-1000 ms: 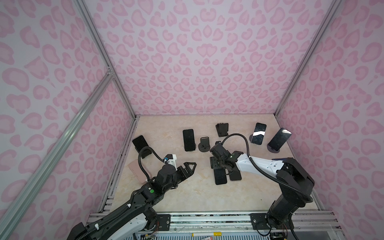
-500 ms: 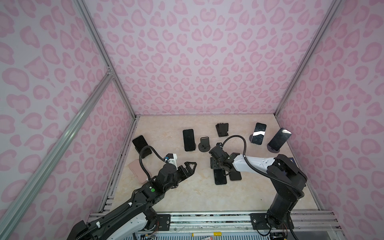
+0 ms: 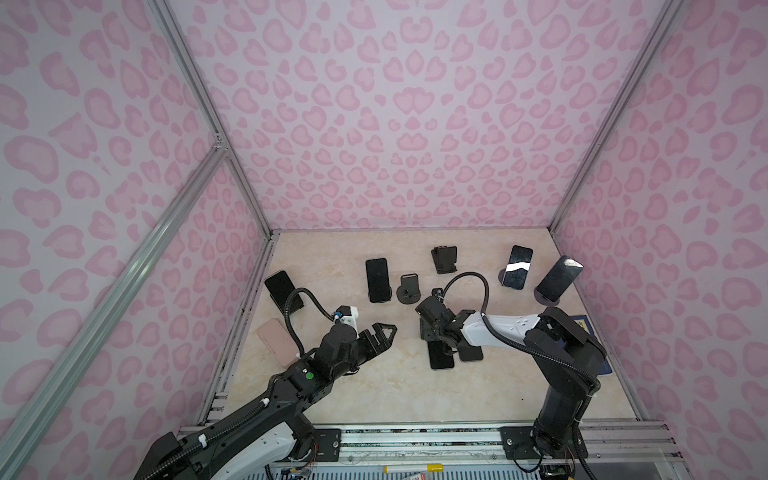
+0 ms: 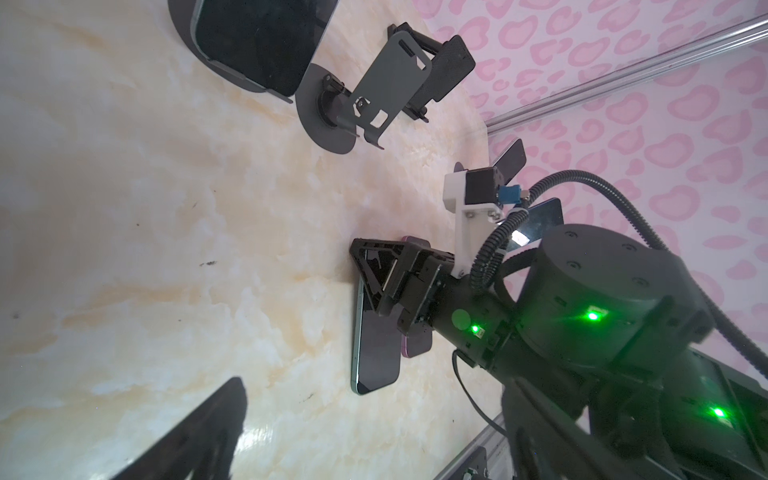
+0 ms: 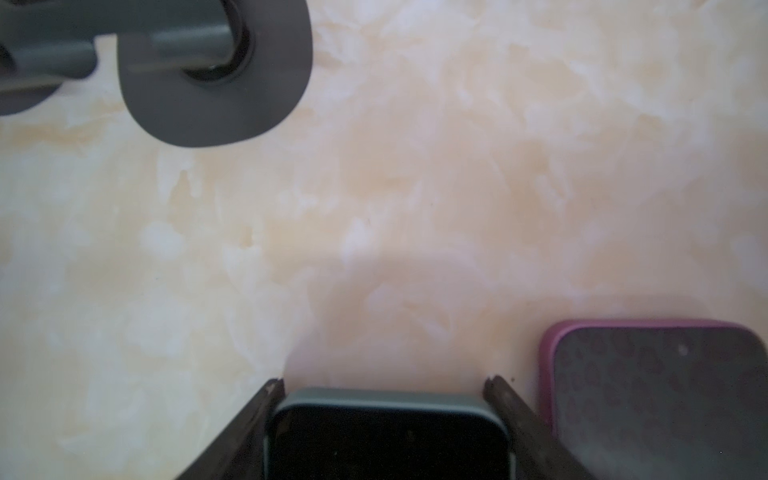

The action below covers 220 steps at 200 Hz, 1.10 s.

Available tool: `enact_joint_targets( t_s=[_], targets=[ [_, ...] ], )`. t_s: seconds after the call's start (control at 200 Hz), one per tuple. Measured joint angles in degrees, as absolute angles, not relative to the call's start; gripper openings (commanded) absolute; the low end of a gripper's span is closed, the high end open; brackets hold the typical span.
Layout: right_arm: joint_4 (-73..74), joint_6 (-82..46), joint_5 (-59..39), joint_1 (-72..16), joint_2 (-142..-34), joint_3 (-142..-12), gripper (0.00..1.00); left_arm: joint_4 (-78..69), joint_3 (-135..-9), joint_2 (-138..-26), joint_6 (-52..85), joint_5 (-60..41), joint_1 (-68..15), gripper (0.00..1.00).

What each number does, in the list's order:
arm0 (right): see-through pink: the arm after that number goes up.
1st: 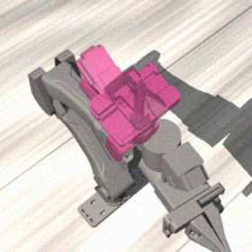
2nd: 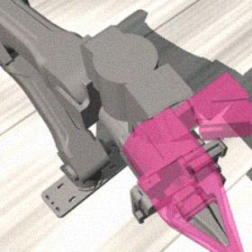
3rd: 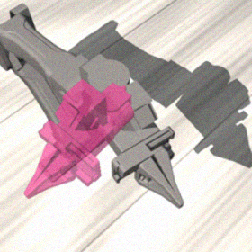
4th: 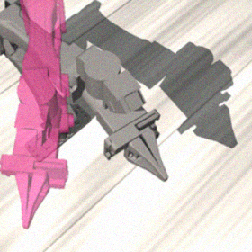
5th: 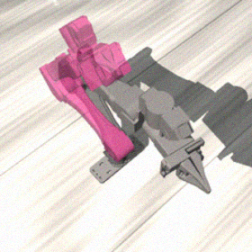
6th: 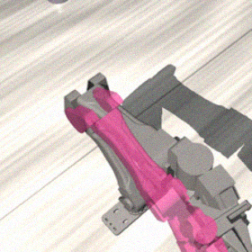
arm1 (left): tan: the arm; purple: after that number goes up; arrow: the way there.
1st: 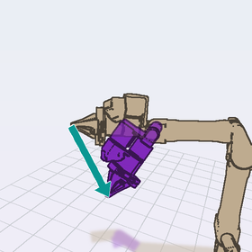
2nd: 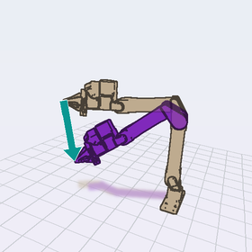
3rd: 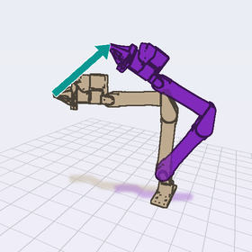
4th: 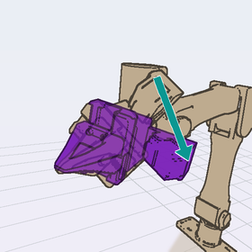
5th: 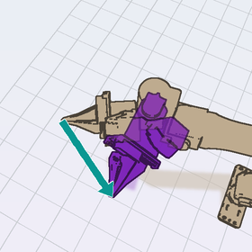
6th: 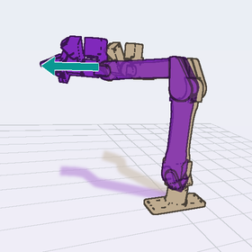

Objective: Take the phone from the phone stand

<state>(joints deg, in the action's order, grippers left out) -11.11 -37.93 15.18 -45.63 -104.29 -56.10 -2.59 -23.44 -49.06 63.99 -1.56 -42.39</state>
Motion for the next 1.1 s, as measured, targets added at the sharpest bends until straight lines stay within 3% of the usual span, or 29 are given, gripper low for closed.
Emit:
enact_joint_targets(
  t_s=[0.64, 1.1],
  targets=[
    [-4.9, -35.8, 16.9, -45.9, -106.3, -55.6, 0.8, 2.3, -20.9, -36.2, 62.7, 1.5, -42.4, 1.0],
    [-13.2, -33.4, 10.8, -45.6, -98.6, -55.4, 0.81, 6.3, -19.1, -25.8, 62.9, 5.9, -42.4, 1.0]
  ],
)
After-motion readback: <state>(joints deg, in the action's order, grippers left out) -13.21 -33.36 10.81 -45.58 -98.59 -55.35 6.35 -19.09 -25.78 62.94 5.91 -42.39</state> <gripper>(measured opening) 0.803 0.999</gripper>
